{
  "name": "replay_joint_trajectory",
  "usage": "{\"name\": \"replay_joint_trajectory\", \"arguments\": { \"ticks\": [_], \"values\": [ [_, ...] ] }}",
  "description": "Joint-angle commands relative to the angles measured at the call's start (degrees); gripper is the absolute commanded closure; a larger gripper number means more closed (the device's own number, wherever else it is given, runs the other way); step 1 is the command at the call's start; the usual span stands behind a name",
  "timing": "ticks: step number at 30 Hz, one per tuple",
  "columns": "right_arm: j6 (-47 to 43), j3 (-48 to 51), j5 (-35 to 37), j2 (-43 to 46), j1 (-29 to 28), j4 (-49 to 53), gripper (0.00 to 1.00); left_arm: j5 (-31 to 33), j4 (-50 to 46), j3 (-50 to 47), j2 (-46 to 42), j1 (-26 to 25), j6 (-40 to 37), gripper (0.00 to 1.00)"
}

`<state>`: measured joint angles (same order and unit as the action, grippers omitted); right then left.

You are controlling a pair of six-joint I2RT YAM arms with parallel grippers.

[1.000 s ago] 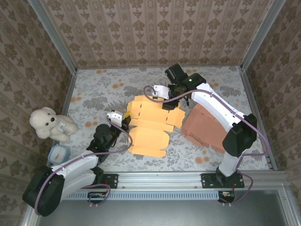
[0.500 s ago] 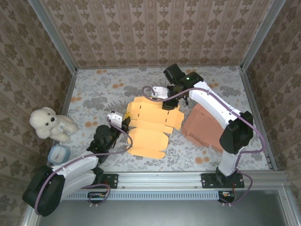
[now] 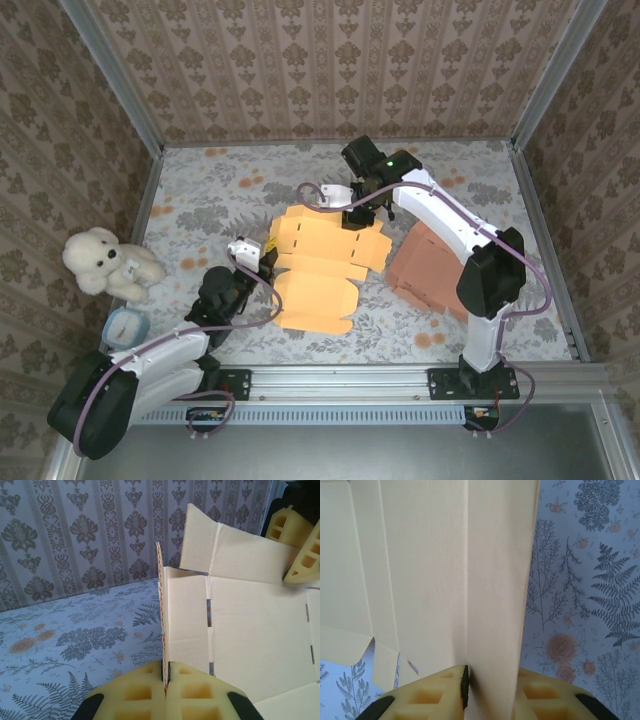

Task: Fold the paper box

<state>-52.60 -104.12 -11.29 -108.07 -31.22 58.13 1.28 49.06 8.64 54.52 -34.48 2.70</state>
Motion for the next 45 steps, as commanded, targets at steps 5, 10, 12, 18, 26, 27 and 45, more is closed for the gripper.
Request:
{"name": "replay_joint_trajectory", "arguments": {
  "ticks": [5,10,12,18,26,27,45],
  "values": [
    [-2.6,-1.2,-2.9,-0.8,0.3,2.6,0.80,-0.3,2.4,-0.1,0.9,-0.4,-1.0,1.00],
    [-3.1,-0.8,-3.0,-0.2,0.5,2.5,0.85,0.3,2.2,-0.2,0.9,-0.4,-1.0,1.00],
    [-3.0,-0.6,-2.9,0.2,0.5,2.4,0.87,0.4,1.9,-0.1,1.0,-0.4,-0.9,1.00],
    [-2.4,-0.1,-2.8,0.4,0.5,2.5,0.98,1.4,0.8,0.8,1.6,-0.4,-0.3,1.00],
    [3.0,-1.9,-0.3,-0.7,0.6,3.6,1.00,6.6,-6.5,2.5,-6.6,-0.8,6.0,0.69],
    [4.6,-2.4,0.8,-0.9,0.6,3.5,1.00,7.3,-10.1,3.4,-9.0,-1.0,6.8,0.68],
    [8.0,9.1,4.4,8.2,-0.1,-7.8,1.00,-2.9,-32.1,19.4,-5.7,-4.6,30.2,0.68]
  ]
}}
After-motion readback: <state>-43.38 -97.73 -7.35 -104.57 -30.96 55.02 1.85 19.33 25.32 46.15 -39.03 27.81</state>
